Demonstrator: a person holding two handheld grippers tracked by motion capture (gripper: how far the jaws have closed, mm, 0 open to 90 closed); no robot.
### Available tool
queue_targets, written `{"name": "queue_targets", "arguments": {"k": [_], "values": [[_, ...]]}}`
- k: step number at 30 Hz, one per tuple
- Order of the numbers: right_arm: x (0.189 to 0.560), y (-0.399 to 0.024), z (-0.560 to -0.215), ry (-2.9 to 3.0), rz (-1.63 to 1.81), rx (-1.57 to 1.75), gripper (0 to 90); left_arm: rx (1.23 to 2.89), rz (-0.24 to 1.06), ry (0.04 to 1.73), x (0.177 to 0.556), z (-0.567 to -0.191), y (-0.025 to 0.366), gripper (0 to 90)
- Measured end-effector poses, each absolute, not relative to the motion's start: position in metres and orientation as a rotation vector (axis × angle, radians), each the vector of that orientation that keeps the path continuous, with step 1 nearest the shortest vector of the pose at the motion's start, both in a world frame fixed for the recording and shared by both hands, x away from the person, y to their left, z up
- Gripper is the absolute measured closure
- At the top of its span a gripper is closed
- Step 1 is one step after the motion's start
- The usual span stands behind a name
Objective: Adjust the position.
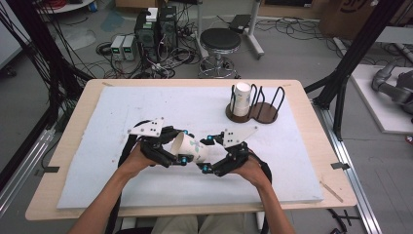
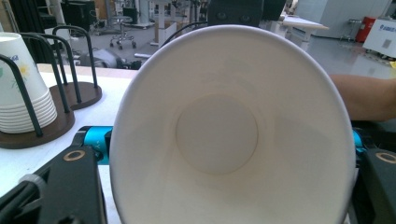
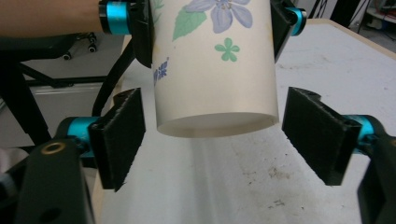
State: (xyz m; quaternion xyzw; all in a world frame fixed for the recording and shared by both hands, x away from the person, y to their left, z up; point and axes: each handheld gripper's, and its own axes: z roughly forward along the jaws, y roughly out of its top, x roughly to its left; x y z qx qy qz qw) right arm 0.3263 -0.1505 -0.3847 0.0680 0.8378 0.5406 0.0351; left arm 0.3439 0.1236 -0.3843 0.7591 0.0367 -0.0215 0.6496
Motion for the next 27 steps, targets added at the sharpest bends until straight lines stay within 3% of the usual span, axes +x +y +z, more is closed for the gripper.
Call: {"name": "queue_targets", "arguments": {"k": [27], "values": [[0.324, -0.169, -0.39, 2.53, 1.605, 0.351, 20.9, 1.834, 0.04, 0.129, 0.345, -0.378, 0.133, 28.4]]}}
